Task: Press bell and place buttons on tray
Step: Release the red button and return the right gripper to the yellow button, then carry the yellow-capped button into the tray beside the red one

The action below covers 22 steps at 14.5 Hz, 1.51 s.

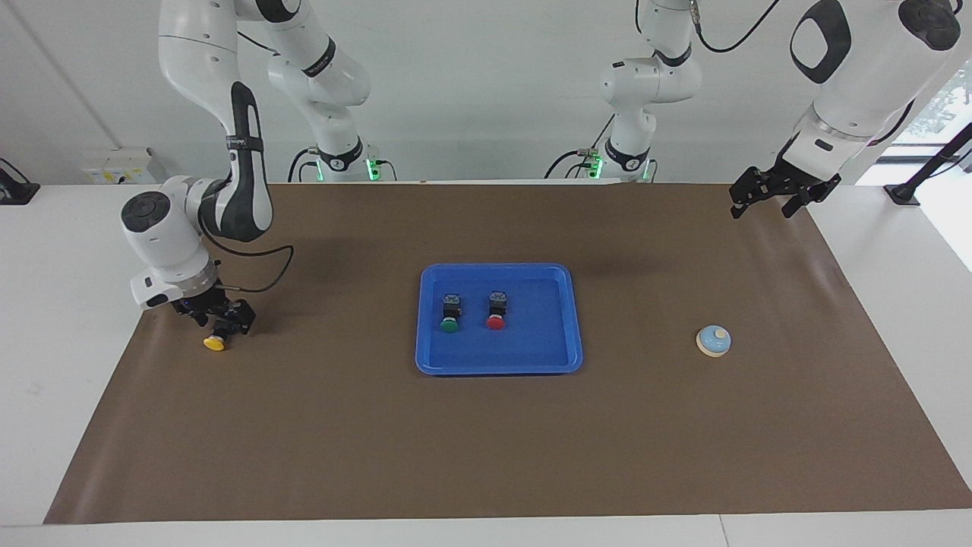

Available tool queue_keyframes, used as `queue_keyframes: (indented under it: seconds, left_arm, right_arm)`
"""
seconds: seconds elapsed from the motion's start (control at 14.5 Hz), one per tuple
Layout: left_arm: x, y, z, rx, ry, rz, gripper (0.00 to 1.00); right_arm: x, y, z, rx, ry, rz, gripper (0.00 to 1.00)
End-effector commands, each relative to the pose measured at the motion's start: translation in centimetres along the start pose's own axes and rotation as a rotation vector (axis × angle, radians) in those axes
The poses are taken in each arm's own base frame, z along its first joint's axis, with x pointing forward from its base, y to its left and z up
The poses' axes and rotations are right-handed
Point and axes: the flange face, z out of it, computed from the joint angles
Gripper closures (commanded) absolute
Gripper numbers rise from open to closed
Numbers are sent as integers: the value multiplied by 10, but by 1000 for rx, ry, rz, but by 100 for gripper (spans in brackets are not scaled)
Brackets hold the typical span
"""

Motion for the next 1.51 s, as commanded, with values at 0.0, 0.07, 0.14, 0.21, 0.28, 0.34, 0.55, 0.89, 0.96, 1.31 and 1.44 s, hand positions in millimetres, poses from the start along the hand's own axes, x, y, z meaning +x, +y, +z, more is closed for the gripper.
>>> queue_keyframes:
  seconds: [0.0, 0.07, 0.14, 0.21, 0.28, 0.34, 0.55, 0.89, 0.96, 1.31, 1.44]
  left_arm:
    - [1, -1, -3, -5, -5, -6, 0]
    - [1, -1, -3, -5, -5, -6, 0]
    - [1, -1, -4, -5, -3, -6, 0]
    - [1, -1, -4, -5, -3, -6, 0]
    - [1, -1, -3, -5, -5, -6, 0]
    - [1, -1, -4, -5, -3, -6, 0]
    - [1, -1, -4, -5, -3, -6, 0]
    - [1, -1, -4, -5, -3, -6, 0]
    - [1, -1, -4, -5, -3, -6, 0]
    - [1, -1, -4, -5, -3, -6, 0]
    - [1, -1, -3, -5, -5, -6, 0]
  right_arm:
    - [-3, 10, 3, -3, 4, -45, 100]
    - [-3, 8, 3, -3, 1, -51, 100]
    - [-3, 7, 3, -3, 1, -51, 100]
    - [-2, 5, 2, -3, 0, -57, 100]
    - [-1, 2, 1, -3, 0, -62, 100]
    - [2, -2, -4, -3, 5, -68, 100]
    - [15, -42, -34, 2, -21, -108, 100]
    - [32, -158, -102, -9, -78, -111, 100]
    - [29, -185, -113, -12, -80, -82, 100]
    - [-21, -349, -151, 55, -73, -46, 100]
    - [-50, -410, -154, 54, -78, -17, 100]
